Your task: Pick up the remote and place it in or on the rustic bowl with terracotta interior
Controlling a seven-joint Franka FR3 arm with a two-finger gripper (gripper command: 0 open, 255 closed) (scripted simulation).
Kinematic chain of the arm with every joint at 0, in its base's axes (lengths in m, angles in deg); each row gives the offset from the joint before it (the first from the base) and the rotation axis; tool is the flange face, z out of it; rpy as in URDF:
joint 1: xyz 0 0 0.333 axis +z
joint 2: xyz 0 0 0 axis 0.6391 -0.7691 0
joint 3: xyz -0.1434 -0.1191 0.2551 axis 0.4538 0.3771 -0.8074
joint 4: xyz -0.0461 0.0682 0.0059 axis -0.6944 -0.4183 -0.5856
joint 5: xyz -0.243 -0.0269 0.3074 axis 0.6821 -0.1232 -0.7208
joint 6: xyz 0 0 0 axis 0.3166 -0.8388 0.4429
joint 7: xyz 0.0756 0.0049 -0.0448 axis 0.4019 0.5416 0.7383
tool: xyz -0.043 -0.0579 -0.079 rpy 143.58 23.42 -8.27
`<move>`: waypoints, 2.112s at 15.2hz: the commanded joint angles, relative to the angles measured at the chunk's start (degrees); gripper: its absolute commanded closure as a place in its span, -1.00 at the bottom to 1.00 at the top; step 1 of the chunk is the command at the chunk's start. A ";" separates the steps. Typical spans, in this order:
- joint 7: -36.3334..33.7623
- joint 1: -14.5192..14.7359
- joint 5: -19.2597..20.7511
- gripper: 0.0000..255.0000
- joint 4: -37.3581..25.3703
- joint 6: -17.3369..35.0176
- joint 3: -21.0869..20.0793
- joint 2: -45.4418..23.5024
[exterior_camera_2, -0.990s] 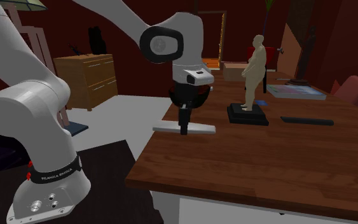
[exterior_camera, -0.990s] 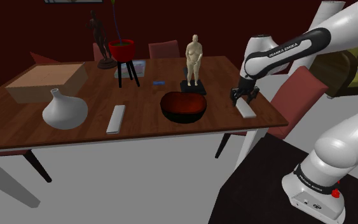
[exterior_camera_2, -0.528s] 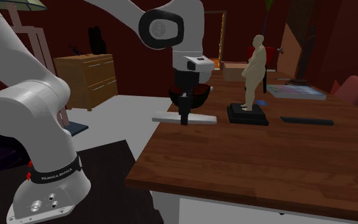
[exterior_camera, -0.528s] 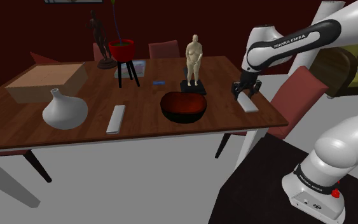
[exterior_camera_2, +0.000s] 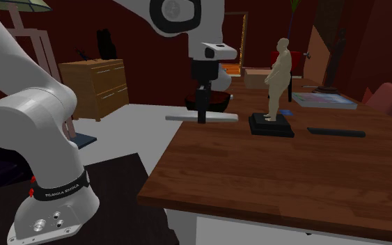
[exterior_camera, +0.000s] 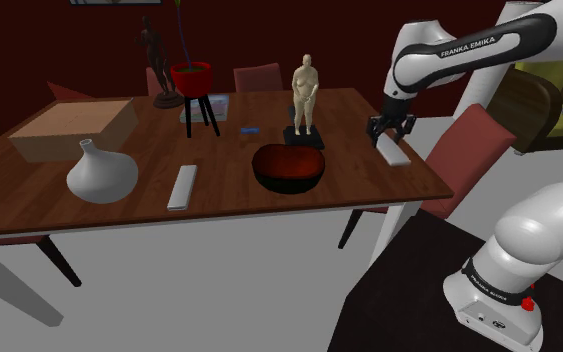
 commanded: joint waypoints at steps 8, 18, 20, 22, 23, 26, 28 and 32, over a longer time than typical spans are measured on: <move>0.10 -0.04 0.03 1.00 -5.54 -7.40 0.09 1.84; -10.45 4.04 -2.31 1.00 -13.99 -7.97 -7.45 -5.92; -13.10 4.94 -2.43 1.00 -16.51 -7.97 -9.20 -8.39; -15.77 5.81 -2.33 1.00 -19.28 -8.06 -10.89 -11.05; -17.11 6.24 -2.20 1.00 -20.76 -8.15 -11.70 -12.44; -21.16 7.59 -1.47 1.00 -25.62 -8.59 -14.02 -16.90; -23.87 8.57 -0.69 1.00 -29.21 -9.06 -15.42 -20.10; -29.24 10.89 1.50 1.00 -37.37 -10.58 -17.83 -27.08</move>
